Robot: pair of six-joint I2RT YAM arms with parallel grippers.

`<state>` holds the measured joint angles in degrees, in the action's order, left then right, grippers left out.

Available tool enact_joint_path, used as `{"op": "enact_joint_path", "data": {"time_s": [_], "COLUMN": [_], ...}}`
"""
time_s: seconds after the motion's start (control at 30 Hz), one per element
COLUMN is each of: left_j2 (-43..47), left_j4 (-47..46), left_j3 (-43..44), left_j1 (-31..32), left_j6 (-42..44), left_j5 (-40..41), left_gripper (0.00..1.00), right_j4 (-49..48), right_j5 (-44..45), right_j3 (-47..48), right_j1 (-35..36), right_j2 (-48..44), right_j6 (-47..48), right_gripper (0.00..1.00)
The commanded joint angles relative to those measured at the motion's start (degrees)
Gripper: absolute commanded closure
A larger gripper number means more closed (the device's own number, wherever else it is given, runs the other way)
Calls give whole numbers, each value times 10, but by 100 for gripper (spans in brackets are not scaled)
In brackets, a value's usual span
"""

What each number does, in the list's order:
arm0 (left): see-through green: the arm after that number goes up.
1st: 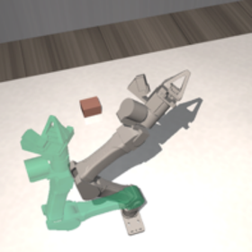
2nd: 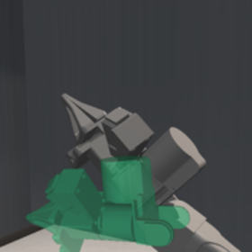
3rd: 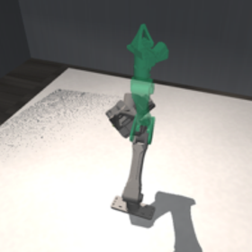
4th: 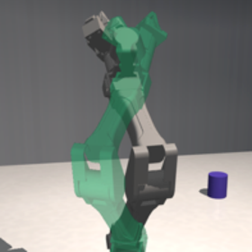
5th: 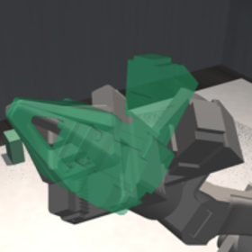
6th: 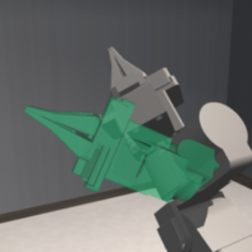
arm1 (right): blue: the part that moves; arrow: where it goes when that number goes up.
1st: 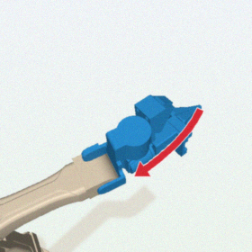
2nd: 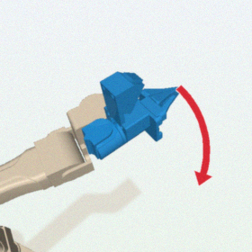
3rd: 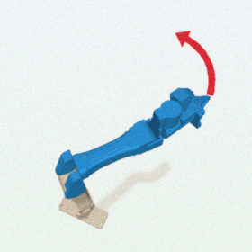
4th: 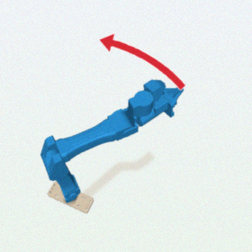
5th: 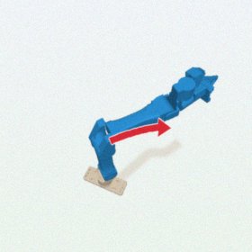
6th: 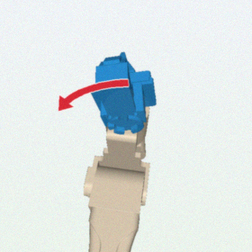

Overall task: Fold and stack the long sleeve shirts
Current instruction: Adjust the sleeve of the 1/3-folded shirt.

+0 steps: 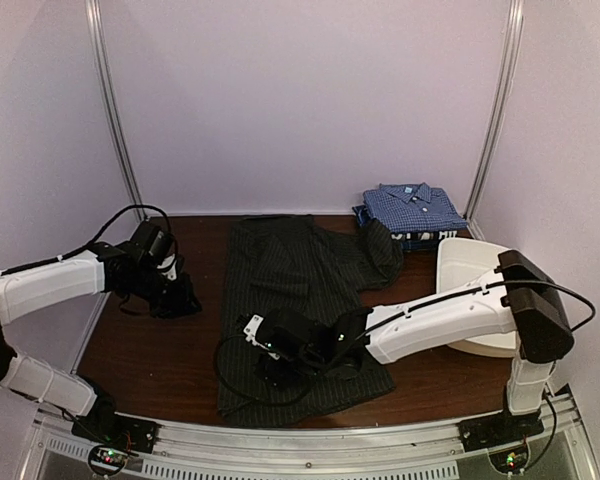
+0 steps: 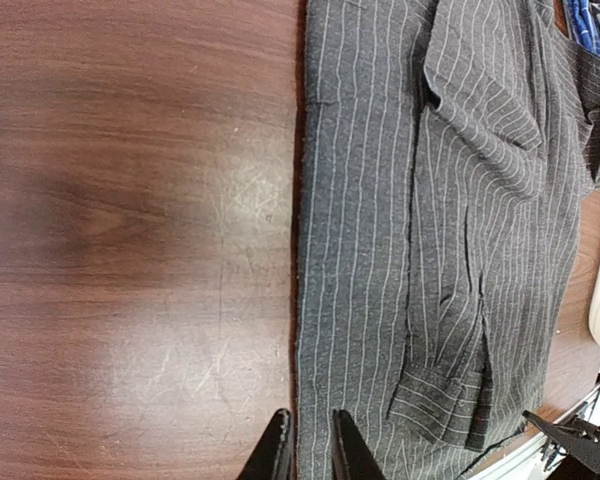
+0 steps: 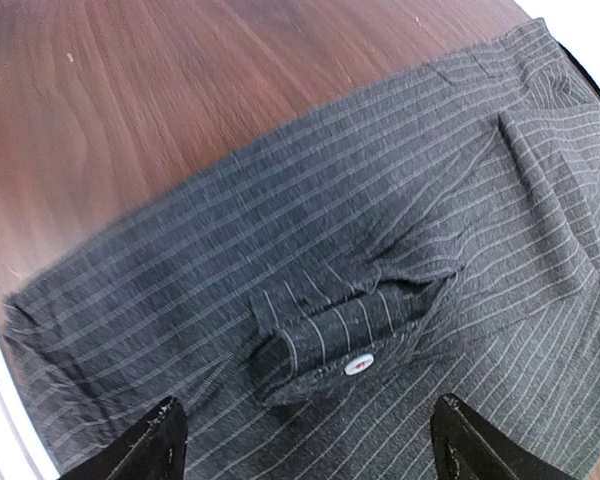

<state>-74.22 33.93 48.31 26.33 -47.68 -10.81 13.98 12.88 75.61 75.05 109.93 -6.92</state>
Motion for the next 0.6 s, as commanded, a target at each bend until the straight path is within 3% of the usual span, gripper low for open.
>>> {"op": "enact_joint_path", "data": {"time_s": [0.0,0.43,0.57], "left_j2": [10,0,-4], "left_j4": [-10,-14,-20], "left_j3": [-9,3,2], "left_j1": [-6,-15,-16], "left_j6": [-1,12,16], "left_j5": [9,15,14], "left_gripper": [85,85,85], "right_j4": [30,32,33], "right_j5": [79,149,149], "right_j3": [16,84,89], "right_j1": [10,10,7], "right_j2": [27,103,106], "right_j6": [21,24,26], "right_gripper": [15,26,44]}}
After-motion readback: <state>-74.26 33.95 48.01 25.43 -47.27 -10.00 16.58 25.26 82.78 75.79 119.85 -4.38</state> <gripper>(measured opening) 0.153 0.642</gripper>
